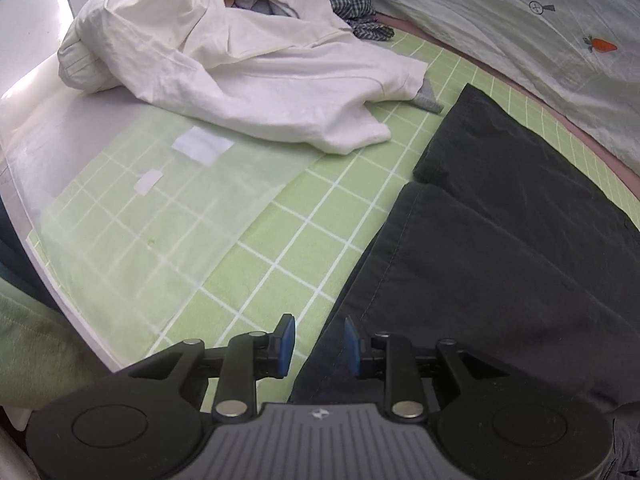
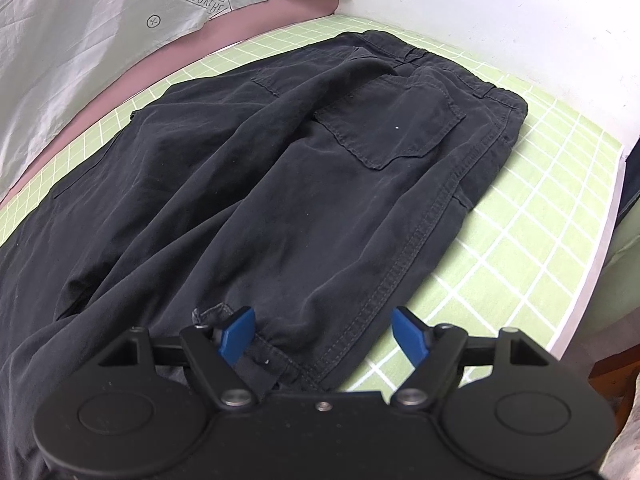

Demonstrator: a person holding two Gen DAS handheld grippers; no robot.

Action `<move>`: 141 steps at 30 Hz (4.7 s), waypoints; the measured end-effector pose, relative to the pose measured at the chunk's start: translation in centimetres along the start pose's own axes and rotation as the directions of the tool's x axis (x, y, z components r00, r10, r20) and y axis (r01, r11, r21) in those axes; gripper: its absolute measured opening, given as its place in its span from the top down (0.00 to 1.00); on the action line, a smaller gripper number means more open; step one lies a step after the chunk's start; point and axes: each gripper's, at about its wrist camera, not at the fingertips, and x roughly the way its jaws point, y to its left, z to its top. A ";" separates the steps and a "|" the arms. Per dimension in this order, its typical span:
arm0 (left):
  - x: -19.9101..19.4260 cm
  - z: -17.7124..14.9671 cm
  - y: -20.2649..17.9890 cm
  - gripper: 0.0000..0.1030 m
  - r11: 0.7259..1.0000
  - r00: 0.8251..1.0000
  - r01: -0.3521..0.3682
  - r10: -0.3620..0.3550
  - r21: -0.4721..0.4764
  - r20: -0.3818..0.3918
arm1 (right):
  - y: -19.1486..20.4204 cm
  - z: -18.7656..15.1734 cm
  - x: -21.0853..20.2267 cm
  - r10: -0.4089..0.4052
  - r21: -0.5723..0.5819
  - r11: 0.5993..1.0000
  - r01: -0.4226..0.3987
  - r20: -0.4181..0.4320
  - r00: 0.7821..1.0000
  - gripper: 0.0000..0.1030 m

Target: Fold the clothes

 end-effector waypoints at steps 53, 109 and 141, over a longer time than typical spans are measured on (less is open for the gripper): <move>6.6 7.1 -3.1 0.79 0.993 0.993 -0.121 0.121 -0.015 -0.002 | -4.3 6.4 6.0 -0.084 0.160 0.983 0.089 -0.035 0.996 0.69; 9.2 13.4 -7.8 0.73 0.993 0.998 -0.010 0.003 0.116 0.063 | 5.0 8.4 4.9 -0.220 -0.011 0.975 0.221 0.069 0.973 0.27; 12.0 13.7 -9.2 0.77 0.995 0.993 -0.100 0.099 0.019 0.069 | 4.5 8.1 4.8 -0.229 0.021 0.973 0.229 0.037 0.973 0.26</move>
